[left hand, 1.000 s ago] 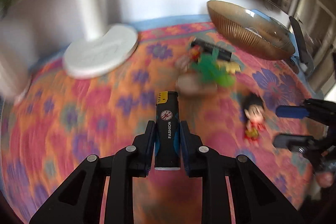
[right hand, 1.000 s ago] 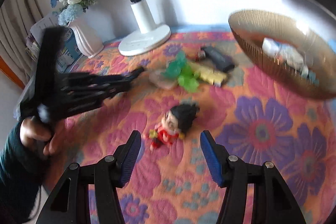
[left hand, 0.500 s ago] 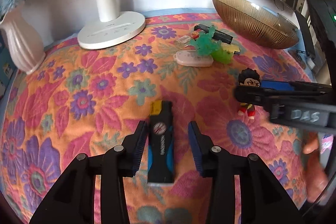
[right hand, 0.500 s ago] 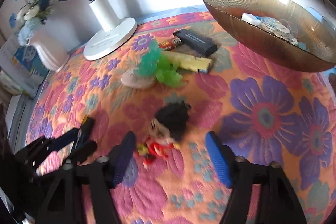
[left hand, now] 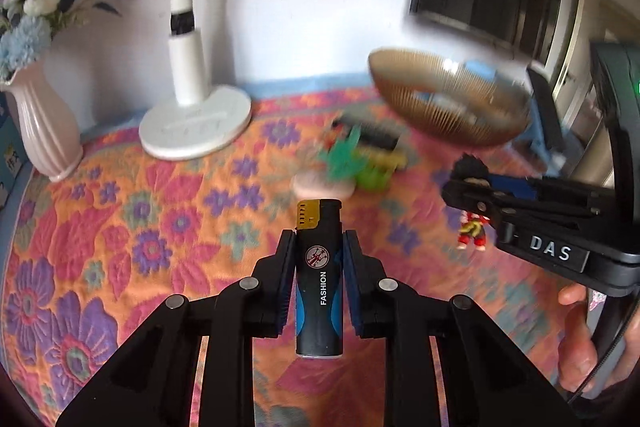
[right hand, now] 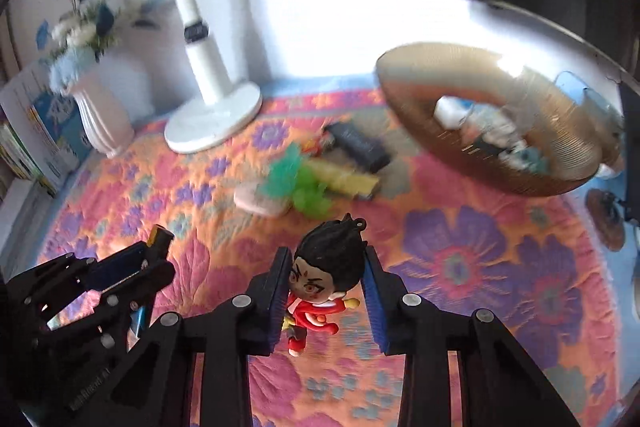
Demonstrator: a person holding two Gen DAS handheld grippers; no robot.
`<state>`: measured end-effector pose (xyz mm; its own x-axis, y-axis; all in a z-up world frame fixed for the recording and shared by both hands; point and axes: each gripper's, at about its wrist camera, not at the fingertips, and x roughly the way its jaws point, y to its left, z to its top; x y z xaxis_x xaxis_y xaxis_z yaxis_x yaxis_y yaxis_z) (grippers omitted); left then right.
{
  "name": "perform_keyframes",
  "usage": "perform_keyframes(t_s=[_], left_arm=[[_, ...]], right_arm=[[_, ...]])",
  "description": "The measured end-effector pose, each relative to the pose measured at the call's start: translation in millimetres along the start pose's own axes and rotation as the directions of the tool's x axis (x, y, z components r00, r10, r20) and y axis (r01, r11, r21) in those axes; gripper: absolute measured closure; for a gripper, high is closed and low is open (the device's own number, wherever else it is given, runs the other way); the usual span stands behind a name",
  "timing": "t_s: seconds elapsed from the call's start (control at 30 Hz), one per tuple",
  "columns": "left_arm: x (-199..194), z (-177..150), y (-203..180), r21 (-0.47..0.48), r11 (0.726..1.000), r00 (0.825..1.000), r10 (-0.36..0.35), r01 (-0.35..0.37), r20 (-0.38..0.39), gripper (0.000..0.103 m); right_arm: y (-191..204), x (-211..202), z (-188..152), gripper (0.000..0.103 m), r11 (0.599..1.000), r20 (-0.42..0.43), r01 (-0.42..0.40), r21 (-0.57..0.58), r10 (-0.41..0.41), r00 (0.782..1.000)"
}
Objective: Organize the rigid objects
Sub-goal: 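Carry lighter and boy figure into the amber bowl and open both grippers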
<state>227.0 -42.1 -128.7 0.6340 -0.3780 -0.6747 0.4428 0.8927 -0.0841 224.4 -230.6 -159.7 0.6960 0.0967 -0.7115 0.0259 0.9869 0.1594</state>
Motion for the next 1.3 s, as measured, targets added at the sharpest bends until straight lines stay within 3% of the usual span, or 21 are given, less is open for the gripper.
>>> perform_keyframes(t_s=[0.17, 0.23, 0.43, 0.53, 0.67, 1.0, 1.03, 1.07, 1.13, 1.23, 1.3], left_arm=[[-16.8, 27.4, -15.2, 0.001, 0.999, 0.994, -0.054, 0.055, 0.091, 0.083], [-21.3, 43.2, -23.1, -0.011, 0.994, 0.987, -0.105, 0.107, 0.124, 0.083], [-16.2, 104.8, -63.9, 0.038, 0.993, 0.975, -0.12, 0.115, 0.187, 0.083], [2.0, 132.4, -85.1, 0.053, 0.989, 0.975, -0.147, 0.14, 0.165, 0.083], [37.7, 151.0, -112.8, 0.077, 0.985, 0.98, -0.164, 0.156, 0.111, 0.083], [98.6, 145.8, -140.1, 0.096, 0.98, 0.984, -0.176, 0.175, 0.001, 0.083], [100.4, 146.6, -140.9, 0.098, 0.98, 0.985, -0.175, 0.173, 0.006, 0.082], [101.2, 147.9, -141.6, 0.097, 0.98, 0.985, -0.174, 0.172, 0.016, 0.069], [100.3, 149.8, -141.0, 0.085, 0.984, 0.987, -0.158, 0.154, 0.037, 0.055], [96.4, 149.7, -134.3, 0.063, 0.983, 0.984, -0.173, 0.171, 0.035, 0.051], [91.4, 147.3, -127.7, 0.047, 0.984, 0.985, -0.172, 0.171, 0.028, 0.045]], right_arm=[[-33.1, -31.6, 14.7, 0.07, 0.999, 0.068, -0.008, 0.049, 0.005, 0.998], [-46.3, -41.5, 25.2, 0.07, 0.998, 0.095, -0.003, 0.064, -0.003, 0.996], [-96.8, -68.7, 65.9, 0.07, 0.989, 0.162, -0.013, 0.145, -0.011, 0.987], [-120.4, -76.9, 85.2, 0.07, 0.982, 0.179, 0.009, 0.187, -0.043, 0.983], [-149.2, -60.2, 99.7, 0.069, 0.969, 0.117, 0.048, 0.242, -0.078, 0.99], [-192.2, -15.1, 92.4, 0.069, 0.95, 0.002, 0.114, 0.29, -0.119, 0.993], [-194.9, -12.4, 92.5, 0.069, 0.949, -0.003, 0.124, 0.291, -0.129, 0.992], [-198.1, -10.0, 92.7, 0.069, 0.945, -0.009, 0.138, 0.295, -0.141, 0.99], [-201.9, -7.0, 93.5, 0.066, 0.942, -0.018, 0.162, 0.293, -0.163, 0.986], [-200.4, -11.3, 94.2, 0.046, 0.942, -0.003, 0.173, 0.286, -0.18, 0.984], [-196.3, -19.9, 91.7, 0.045, 0.943, 0.021, 0.182, 0.278, -0.196, 0.98]])
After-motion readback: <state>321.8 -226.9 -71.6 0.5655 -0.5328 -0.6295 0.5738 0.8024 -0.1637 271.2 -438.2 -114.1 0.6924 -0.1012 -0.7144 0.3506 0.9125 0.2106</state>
